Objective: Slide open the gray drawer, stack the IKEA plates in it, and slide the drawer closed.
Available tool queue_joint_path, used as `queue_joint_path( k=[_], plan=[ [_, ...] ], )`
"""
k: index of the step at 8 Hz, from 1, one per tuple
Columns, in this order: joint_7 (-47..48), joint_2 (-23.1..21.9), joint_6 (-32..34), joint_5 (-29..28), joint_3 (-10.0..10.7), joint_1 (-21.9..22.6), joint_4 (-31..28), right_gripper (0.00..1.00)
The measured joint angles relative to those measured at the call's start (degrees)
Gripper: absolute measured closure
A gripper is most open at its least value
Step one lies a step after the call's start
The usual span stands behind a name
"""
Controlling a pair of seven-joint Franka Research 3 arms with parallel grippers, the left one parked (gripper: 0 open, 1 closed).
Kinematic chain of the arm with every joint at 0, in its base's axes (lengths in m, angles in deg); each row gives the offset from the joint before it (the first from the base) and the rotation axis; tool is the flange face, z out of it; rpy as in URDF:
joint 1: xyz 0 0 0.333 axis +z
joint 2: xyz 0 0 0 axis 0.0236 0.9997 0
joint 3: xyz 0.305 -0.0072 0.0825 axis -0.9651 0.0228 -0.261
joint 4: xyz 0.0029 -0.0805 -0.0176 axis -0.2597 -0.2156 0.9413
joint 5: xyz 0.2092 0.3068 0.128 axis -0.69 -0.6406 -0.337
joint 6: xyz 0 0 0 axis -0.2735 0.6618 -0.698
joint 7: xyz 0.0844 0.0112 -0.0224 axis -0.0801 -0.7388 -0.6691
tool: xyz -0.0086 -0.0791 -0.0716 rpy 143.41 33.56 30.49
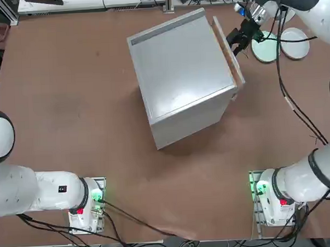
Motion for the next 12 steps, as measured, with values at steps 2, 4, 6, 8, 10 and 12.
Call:
queue_joint_path(
  k=[2,4,6,8,10,12],
  plan=[
    [-2.5,0.0,0.9,1.1,0.0,-2.5,0.3,0.00],
    [-6.8,0.4,2.3,1.2,-0.1,-6.2,0.5,0.00],
    [-9.5,1.2,3.7,3.1,-0.1,-10.2,1.8,0.00],
    [-11.1,2.0,5.0,5.2,-0.2,-13.6,3.4,0.00],
    [-13.3,2.6,6.2,5.2,-0.8,-16.5,3.7,0.00],
    [-13.3,3.2,7.2,5.2,-1.3,-17.4,4.5,0.00]
  ],
)
